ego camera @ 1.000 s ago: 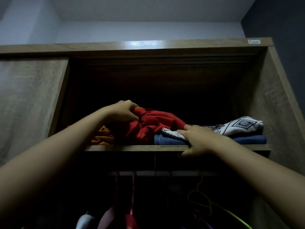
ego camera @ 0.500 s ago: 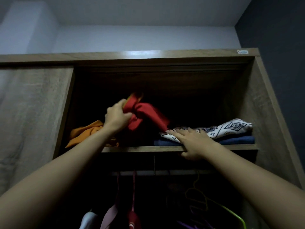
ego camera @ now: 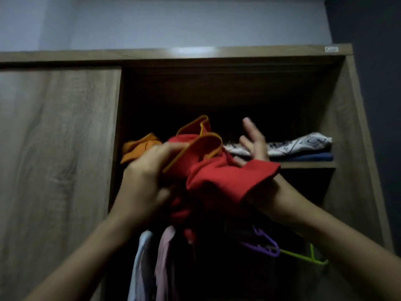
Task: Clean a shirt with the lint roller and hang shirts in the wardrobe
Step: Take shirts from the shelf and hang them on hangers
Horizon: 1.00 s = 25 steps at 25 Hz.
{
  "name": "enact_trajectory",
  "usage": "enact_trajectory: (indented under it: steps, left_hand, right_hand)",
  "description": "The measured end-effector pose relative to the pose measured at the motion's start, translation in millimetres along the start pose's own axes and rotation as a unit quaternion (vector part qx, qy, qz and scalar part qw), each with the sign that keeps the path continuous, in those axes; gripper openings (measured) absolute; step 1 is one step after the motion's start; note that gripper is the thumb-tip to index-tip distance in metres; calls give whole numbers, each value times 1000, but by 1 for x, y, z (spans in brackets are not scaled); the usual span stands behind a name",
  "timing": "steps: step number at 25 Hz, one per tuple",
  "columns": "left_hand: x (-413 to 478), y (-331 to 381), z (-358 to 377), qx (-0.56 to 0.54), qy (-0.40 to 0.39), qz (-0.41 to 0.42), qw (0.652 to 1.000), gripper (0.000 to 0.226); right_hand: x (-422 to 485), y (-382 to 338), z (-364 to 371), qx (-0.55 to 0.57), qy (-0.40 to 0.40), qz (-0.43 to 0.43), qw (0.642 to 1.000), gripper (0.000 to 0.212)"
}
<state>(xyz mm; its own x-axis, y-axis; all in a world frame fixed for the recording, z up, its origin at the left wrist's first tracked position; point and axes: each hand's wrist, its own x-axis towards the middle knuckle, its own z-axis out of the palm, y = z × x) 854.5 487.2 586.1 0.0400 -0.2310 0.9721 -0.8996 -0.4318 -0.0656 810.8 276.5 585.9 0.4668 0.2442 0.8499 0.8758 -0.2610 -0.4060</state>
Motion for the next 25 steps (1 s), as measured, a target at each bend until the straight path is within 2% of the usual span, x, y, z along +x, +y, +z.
enact_trajectory:
  steps: [2, 4, 7, 9, 11, 12, 14, 16, 17, 18, 20, 21, 22, 23, 25]
  left_hand:
    - [-56, 9, 7, -39, -18, -71, 997, 56]
    - [-100, 10, 18, -61, -31, -149, 987, 55]
    - [-155, 14, 26, -69, -68, -223, 970, 52]
    - [-179, 23, 29, -61, -95, -236, 965, 51]
    - [-196, 35, 32, -44, -111, -242, 963, 44]
    - [-201, 41, 34, -36, -111, -252, 961, 40]
    - [-207, 54, 36, -45, -106, -290, 950, 35]
    - [-205, 59, 43, -82, -118, -311, 940, 37]
    - [-203, 58, 46, -103, -136, -322, 931, 43]
    - [-203, 58, 48, -129, -166, -345, 915, 51]
    - [-208, 57, 46, -210, -252, -393, 859, 67]
    - [-221, 69, 44, -245, -296, -417, 824, 75]
    - [-238, 94, 35, -313, -305, -457, 775, 81]
    - [-242, 92, 36, -395, -277, -463, 743, 84]
    - [-244, 86, 38, -507, -155, -525, 666, 78]
  right_hand:
    - [-33, 3, 19, -24, -104, 53, 993, 95]
    - [-64, 10, 29, -44, -206, 129, 969, 87]
    - [-105, 2, 35, 88, -286, 286, 910, 93]
    - [-124, 2, 41, 159, -268, 352, 882, 97]
    - [-137, 2, 52, 168, -218, 397, 876, 82]
    - [-141, 8, 57, 128, -196, 402, 885, 66]
    - [-147, 20, 65, -20, -171, 376, 911, 42]
    - [-148, 36, 66, -165, -130, 341, 916, 22]
    - [-147, 44, 66, -195, -93, 341, 915, 16]
    - [-148, 47, 66, -194, -61, 355, 912, 17]
    - [-153, 50, 70, -85, -1, 424, 902, 20]
    - [-167, 45, 72, -41, 7, 472, 881, 22]
    - [-190, 30, 76, -29, 6, 509, 860, 23]
    - [-192, 30, 77, -31, 21, 519, 854, 24]
    - [-189, 28, 74, -45, 63, 502, 861, 25]
